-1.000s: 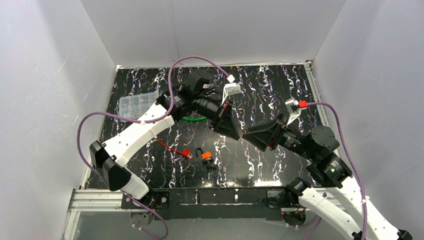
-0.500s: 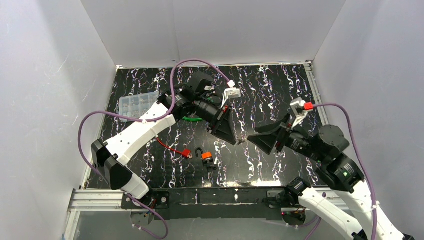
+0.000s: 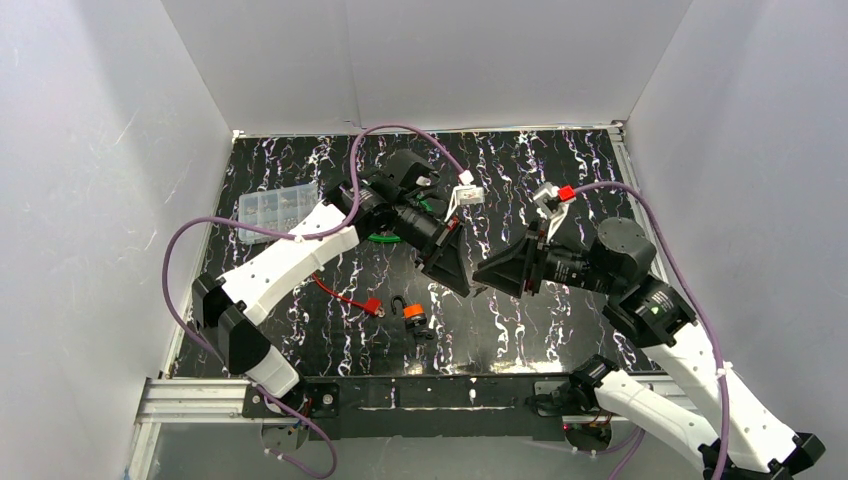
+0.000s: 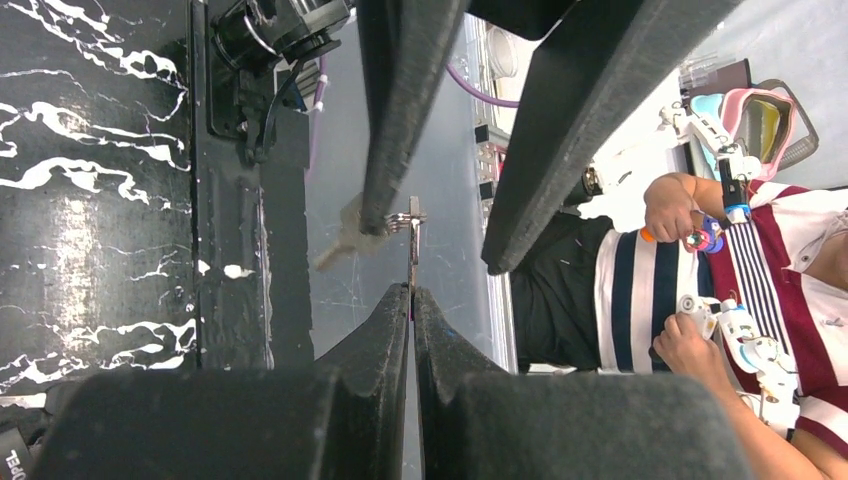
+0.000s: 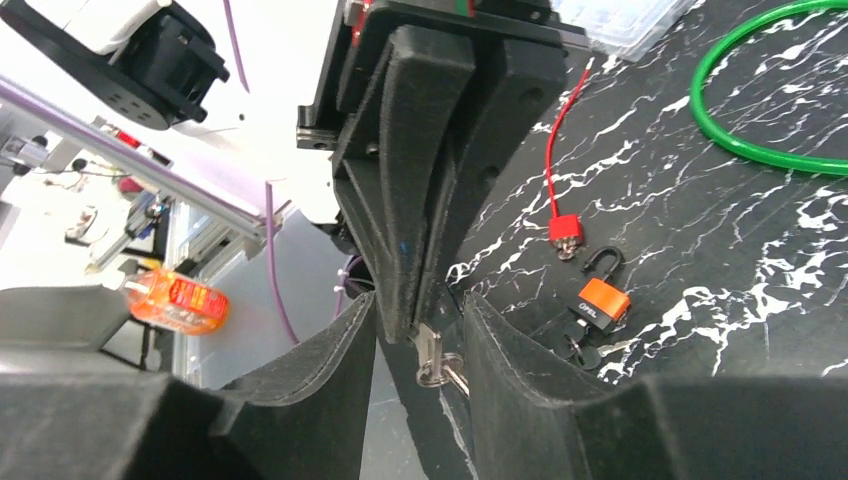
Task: Unlock with the key
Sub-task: Adjust the key.
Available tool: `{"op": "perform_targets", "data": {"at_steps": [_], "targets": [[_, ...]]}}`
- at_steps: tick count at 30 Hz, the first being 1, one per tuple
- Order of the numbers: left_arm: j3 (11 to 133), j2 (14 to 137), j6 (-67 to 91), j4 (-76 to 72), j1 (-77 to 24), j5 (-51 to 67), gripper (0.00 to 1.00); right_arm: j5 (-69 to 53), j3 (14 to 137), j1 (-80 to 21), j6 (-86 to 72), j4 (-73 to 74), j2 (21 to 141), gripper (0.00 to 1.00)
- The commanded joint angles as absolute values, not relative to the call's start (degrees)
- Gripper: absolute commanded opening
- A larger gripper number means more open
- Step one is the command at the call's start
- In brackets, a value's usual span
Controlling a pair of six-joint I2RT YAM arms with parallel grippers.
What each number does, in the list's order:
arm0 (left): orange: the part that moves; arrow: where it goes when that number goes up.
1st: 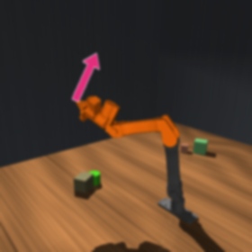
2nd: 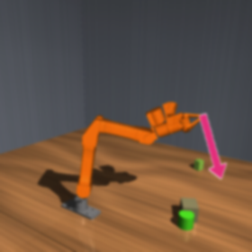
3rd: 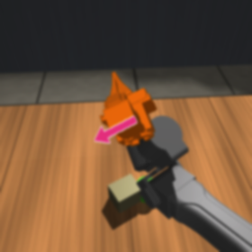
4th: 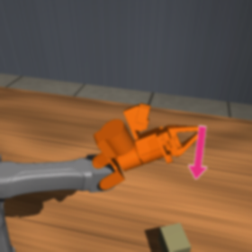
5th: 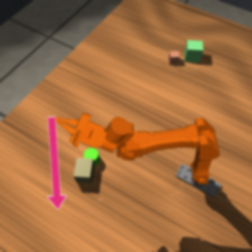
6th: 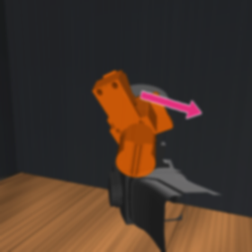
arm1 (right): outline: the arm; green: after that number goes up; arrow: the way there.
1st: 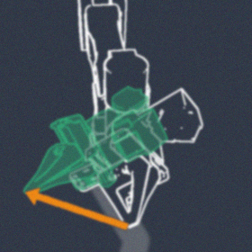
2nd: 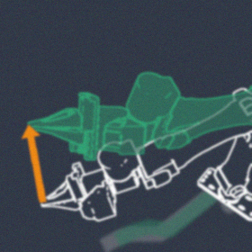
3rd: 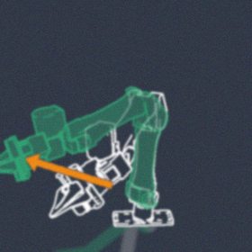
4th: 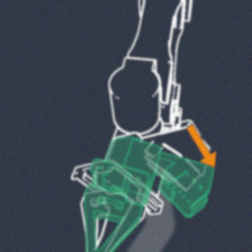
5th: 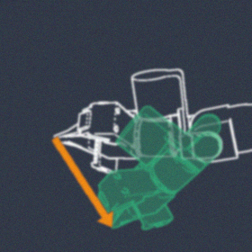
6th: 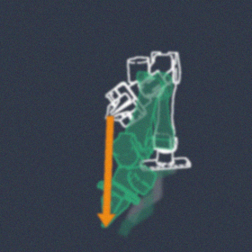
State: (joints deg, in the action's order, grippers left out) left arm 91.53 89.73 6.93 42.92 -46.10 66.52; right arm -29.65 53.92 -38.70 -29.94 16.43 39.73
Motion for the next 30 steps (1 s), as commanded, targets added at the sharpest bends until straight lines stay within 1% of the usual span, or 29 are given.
{"op": "perform_targets", "data": {"at_steps": [1, 6, 11, 15, 18, 21, 22, 27, 30], "targets": [[93.65, 89.44, 4.22, 46.35, -45.74, 68.12, 0.0, -36.94, 57.0, -38.48, -29.81, 14.27, 40.75, 0.41], [94.71, 89.86, 2.79, 47.92, -45.78, 68.18, 0.0, -41.46, 57.24, -38.19, -29.28, 17.02, 42.0, 0.39], [95.66, 90.13, 1.64, 49.34, -45.78, 68.18, 0.0, -42.35, 57.36, -37.97, -28.19, 19.39, 42.14, 0.32], [96.07, 90.29, 1.28, 49.84, -45.79, 68.12, 0.0, -41.72, 58.04, -37.81, -26.72, 22.11, 42.36, 0.29], [96.39, 90.49, 1.2, 50.05, -45.8, 68.11, 0.0, -41.63, 58.66, -37.63, -26.6, 22.8, 42.61, 0.17], [96.42, 90.55, 1.02, 50.06, -45.87, 68.02, 0.0, -41.57, 59.35, -37.53, -26.62, 23.4, 42.93, 0.02], [96.51, 90.61, 0.8, 50.1, -45.83, 67.95, 0.0, -41.66, 59.45, -37.5, -26.69, 23.5, 43.05, 0.01], [98.1, 91.06, -1.5, 51.6, -45.84, 67.32, 0.0, -42.84, 59.59, -37.36, -26.51, 25.24, 43.72, 0.01], [98.64, 91.35, -2.37, 52.1, -45.81, 67.13, 0.0, -43.67, 59.25, -37.26, -26.14, 26.01, 43.96, 0.17]]}}
